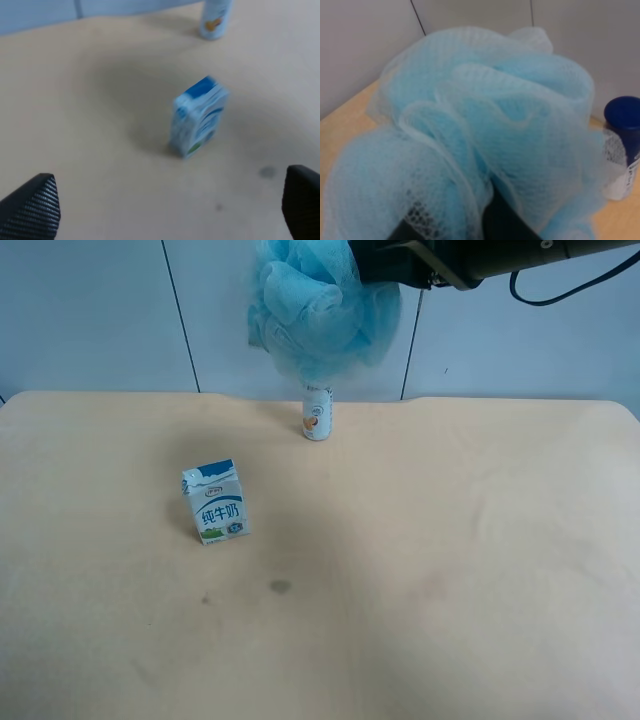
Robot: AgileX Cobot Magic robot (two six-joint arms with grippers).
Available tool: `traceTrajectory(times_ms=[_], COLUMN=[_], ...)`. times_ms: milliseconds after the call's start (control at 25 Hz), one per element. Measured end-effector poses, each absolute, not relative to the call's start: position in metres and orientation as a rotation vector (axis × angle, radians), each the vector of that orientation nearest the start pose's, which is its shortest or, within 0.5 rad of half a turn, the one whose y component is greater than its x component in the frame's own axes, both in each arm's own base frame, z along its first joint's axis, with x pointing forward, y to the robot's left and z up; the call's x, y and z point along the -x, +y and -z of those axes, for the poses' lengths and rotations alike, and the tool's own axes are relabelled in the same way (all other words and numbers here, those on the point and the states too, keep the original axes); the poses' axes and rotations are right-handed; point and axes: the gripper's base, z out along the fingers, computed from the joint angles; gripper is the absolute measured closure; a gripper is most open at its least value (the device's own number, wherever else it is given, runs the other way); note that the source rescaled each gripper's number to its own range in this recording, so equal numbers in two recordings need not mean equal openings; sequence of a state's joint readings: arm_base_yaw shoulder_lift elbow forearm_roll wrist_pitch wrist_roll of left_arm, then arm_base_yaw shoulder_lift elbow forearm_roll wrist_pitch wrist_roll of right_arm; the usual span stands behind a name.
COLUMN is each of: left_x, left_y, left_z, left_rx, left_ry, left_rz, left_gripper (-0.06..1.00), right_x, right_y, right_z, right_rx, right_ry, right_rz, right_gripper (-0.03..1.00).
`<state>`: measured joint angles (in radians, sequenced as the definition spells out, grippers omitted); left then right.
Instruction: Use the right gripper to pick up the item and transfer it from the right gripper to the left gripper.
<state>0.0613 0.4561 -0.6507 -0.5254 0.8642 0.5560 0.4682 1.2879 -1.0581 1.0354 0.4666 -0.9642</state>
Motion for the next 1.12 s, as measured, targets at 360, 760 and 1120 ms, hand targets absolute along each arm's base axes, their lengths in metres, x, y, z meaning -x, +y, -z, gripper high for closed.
traceTrajectory(times_ms=[360,760,1120], left_x=[-0.106,-0.13,-0.146], left_y=[-0.046,-0.056,-0.059], left_z=[-0.336,-0.335,-0.331], left_rx=[-0.515,-0.58,-0.584], left_ry=[1.914,1.848,1.829], left_rz=[0.455,0.62,0.718], left_gripper=[0.07,0.07,0.07], right_x=[-0.24,-0.24,-0.242], right_y=[0.162,0.163,0.162], right_z=[-0.361,-0.363,-0.363], right_rx=[0.656,0.613,0.591], right_ry=[1.875,1.873,1.866], right_rz=[-0.756,-0.798,-0.782], right_gripper=[0.97,0.97,0.97])
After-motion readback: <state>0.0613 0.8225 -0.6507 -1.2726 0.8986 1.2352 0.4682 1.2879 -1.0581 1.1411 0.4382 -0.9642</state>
